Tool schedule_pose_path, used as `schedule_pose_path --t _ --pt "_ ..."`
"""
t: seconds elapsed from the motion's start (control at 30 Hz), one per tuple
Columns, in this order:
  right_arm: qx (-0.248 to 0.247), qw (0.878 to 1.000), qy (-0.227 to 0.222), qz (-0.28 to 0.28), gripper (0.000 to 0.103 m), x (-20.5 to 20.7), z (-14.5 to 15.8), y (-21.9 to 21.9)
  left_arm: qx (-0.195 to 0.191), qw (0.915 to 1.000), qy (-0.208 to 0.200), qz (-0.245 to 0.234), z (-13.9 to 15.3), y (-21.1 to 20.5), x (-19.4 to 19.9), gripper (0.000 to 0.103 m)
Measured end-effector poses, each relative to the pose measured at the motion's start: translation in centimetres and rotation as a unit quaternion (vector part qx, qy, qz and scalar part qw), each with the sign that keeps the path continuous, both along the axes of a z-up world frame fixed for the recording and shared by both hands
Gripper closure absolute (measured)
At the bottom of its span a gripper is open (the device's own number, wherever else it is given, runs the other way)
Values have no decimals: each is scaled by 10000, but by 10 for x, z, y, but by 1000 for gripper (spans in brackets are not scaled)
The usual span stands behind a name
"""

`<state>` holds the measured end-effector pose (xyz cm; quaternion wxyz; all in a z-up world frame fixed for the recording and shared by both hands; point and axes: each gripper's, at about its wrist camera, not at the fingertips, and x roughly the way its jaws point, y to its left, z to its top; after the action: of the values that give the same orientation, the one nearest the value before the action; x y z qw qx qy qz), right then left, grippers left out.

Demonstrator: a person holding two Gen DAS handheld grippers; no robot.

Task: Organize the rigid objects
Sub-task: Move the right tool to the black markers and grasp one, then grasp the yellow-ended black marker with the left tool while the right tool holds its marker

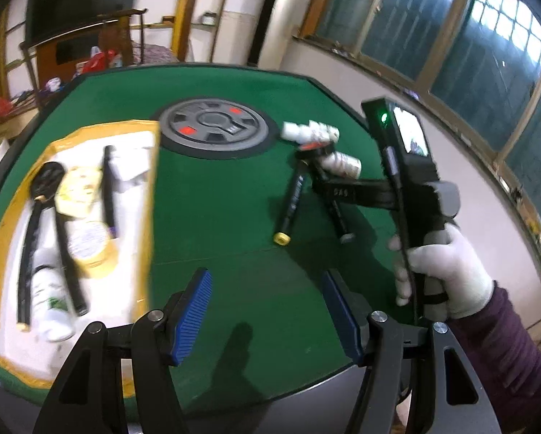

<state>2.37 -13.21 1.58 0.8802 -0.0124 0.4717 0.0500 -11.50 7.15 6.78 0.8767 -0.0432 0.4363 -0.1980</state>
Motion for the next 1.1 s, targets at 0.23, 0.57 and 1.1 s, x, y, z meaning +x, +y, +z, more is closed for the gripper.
schedule_pose_path --t 0.23,0.57,1.1 --pt "79 10000 58 -14 89 -29 2 -36 150 9992 289 -240 -18 -34 20 36" --pt "341 9994 -53 -26 88 -54 0 -66 440 9981 375 -223 -32 -58 39 36" --pt "791 9968 -65 -69 87 -55 0 -79 1334 9909 52 -194 -57 -126 119 35"
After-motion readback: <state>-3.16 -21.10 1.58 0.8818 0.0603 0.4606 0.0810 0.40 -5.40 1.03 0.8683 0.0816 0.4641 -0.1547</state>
